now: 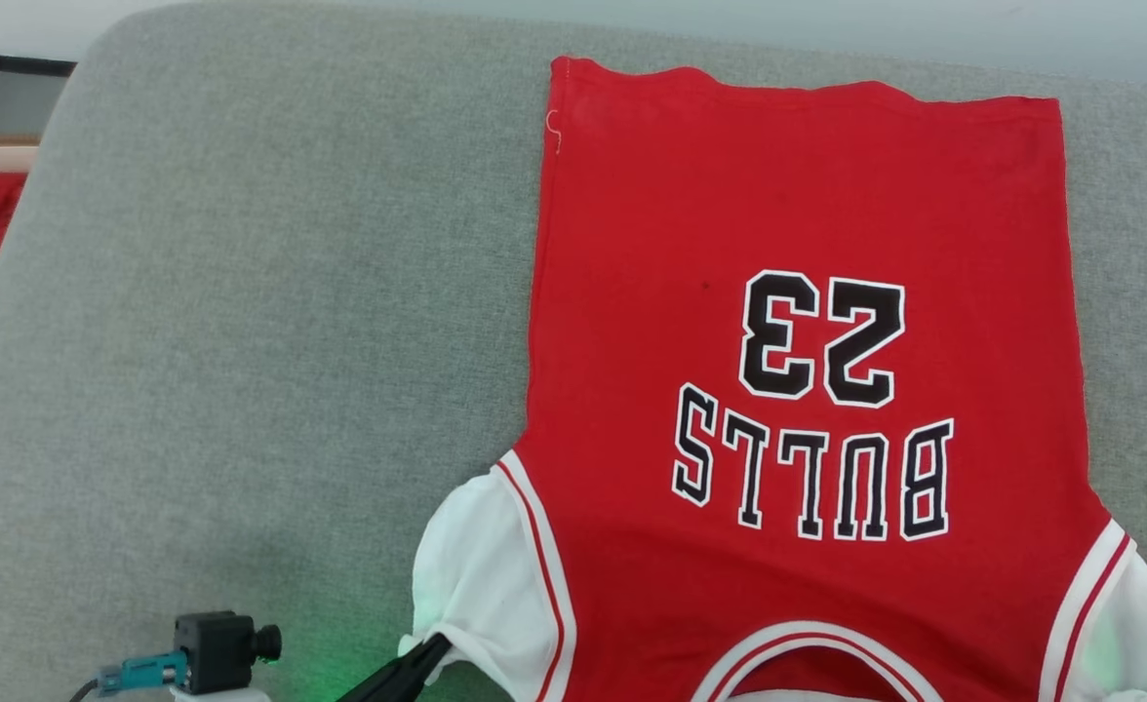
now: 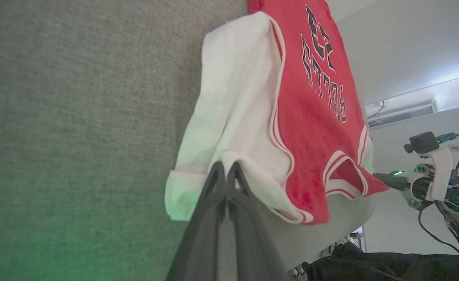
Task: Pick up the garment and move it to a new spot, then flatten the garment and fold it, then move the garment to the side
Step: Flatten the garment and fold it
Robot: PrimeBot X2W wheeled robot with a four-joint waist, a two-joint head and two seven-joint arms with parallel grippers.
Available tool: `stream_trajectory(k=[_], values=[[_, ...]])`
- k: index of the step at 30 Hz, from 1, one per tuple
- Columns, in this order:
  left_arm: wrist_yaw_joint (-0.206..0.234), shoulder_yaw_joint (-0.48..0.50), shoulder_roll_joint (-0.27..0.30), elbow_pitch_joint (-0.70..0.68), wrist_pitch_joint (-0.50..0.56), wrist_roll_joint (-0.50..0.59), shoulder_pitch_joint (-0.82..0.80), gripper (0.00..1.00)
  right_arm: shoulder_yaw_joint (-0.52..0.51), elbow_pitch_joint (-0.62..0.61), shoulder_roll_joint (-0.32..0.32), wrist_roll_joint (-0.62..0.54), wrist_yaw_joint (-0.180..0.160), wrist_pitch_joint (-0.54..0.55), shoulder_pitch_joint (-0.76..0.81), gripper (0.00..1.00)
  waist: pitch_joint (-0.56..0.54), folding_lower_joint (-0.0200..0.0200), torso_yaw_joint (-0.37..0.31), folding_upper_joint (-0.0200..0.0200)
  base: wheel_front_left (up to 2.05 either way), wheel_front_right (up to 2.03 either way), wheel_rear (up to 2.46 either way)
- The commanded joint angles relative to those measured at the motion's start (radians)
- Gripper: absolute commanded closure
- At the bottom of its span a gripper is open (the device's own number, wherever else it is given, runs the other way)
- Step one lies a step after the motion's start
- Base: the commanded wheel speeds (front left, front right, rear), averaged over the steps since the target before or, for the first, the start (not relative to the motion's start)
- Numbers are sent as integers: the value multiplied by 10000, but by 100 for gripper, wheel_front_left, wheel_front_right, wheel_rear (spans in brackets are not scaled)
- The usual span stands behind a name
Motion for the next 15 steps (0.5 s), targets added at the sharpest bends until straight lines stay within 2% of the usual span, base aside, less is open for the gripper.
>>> stream_trajectory(k=[1,2,3,4,5,6,11,15], values=[[17,-78,-15,53,-62,61,-149,100,191,130,109,-146,-12,-194,-188,93,-4,0,-33,-1,0,0,0],[17,-112,-17,46,-89,76,-192,100,237,116,122,-177,-12,-311,-250,69,-9,0,-47,-1,0,0,0],[17,-139,-16,25,-102,80,-222,100,297,69,137,-155,-12,-400,-287,52,-16,0,-61,-1,0,0,0],[17,-139,-16,25,-102,80,-222,100,297,69,137,-155,-12,-400,-287,52,-16,0,-61,-1,0,0,0],[17,-174,-8,-11,-138,76,-235,100,347,-21,142,-79,-12,-481,-309,5,-20,0,-79,-1,0,0,0],[17,-193,9,-47,-167,71,-237,100,368,-127,130,11,-12,-561,-337,0,-25,0,-95,-1,0,0,0],[17,-263,132,-306,-308,122,-245,100,63,-988,-247,735,-11,-572,-97,0,-61,0,-196,-1,0,0,0],[17,-300,216,-589,-386,233,-246,100,-708,-1885,-713,1610,-11,-114,250,0,-119,0,-220,-1,0,0,0]])
